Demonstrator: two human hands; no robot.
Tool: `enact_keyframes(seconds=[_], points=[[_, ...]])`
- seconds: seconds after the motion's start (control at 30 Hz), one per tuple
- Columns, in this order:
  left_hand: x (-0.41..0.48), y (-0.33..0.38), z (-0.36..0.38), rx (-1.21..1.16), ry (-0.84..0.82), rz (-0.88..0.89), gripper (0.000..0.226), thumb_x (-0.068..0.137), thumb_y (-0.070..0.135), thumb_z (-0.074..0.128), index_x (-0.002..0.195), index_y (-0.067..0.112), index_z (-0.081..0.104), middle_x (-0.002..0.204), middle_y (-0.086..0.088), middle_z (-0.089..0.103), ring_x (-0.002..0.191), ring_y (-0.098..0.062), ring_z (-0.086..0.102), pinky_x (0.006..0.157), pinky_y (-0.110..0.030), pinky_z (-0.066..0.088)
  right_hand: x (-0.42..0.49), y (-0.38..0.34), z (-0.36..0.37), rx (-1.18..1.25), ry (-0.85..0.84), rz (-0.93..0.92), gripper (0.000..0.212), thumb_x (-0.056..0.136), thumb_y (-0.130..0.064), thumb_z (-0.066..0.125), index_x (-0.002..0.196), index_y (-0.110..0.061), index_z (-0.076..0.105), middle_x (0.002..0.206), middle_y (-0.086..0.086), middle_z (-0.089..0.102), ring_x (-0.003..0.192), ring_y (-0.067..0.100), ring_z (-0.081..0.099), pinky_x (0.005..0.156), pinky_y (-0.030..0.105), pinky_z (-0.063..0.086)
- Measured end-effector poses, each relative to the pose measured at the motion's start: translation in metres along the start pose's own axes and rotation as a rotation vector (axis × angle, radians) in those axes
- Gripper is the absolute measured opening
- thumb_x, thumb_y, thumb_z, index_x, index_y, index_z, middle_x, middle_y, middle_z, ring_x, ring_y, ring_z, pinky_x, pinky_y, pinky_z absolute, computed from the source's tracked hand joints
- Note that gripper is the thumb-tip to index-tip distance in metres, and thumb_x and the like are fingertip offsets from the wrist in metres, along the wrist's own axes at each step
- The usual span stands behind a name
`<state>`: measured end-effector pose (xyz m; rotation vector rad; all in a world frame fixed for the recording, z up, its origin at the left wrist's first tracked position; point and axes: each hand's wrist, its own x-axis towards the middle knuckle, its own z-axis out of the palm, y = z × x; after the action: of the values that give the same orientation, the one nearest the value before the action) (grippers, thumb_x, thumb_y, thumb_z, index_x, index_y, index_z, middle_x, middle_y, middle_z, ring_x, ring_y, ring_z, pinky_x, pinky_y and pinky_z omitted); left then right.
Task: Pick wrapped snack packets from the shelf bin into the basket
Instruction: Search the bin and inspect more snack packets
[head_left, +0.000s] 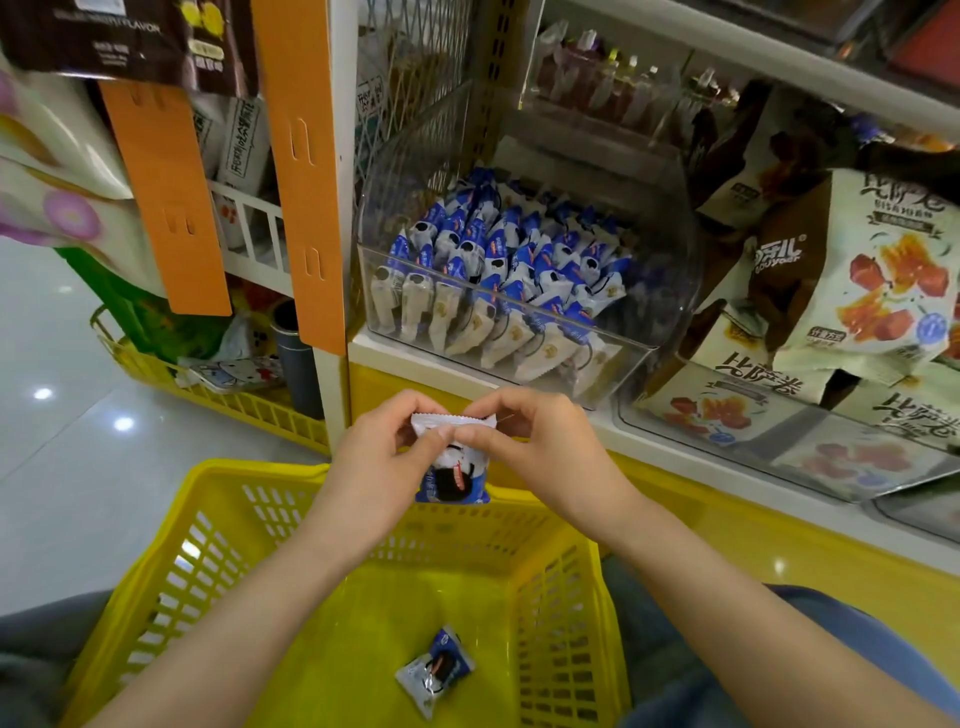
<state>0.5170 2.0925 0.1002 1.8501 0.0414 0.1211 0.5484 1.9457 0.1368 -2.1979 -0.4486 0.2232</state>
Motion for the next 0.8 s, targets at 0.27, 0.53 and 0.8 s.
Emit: enact_keyframes(seconds=[0.27, 0.53, 0.8], points=[[0.003, -0.001, 0.003, -0.145, 0.006, -0.065, 0.014, 0.089, 0.016, 0.055, 0.077, 0.020, 0.060, 0.065, 0.014, 0.063, 0.063, 0.004, 0.061, 0.052, -0.010, 0.044, -0.003, -0.002, 0.003, -0.119, 0.125, -0.107, 0.006, 0.079, -0.025, 0.071, 0.076, -0.022, 0.065, 0.076, -0.011, 0.063, 0.076, -0.002, 0.055, 0.062, 0.010, 0.042], [0.007, -0.002, -0.001, -0.102, 0.058, -0.306, 0.038, 0.099, 0.033, 0.034, 0.076, 0.020, 0.062, 0.078, 0.000, 0.066, 0.070, -0.019, 0.061, 0.060, -0.028, 0.044, -0.003, -0.001, 0.001, -0.092, 0.331, -0.246, 0.005, 0.083, -0.018, 0.067, 0.083, -0.013, 0.064, 0.082, -0.007, 0.060, 0.080, 0.003, 0.056, 0.072, 0.014, 0.047], [0.005, 0.004, -0.007, -0.557, 0.030, -0.372, 0.021, 0.091, 0.025, 0.053, 0.099, 0.014, 0.069, 0.093, -0.005, 0.073, 0.088, -0.016, 0.068, 0.073, -0.031, 0.054, -0.008, 0.003, 0.013, -0.356, 0.099, -0.522, 0.007, 0.083, -0.017, 0.066, 0.086, -0.010, 0.066, 0.093, 0.002, 0.059, 0.091, 0.014, 0.053, 0.076, 0.028, 0.047]])
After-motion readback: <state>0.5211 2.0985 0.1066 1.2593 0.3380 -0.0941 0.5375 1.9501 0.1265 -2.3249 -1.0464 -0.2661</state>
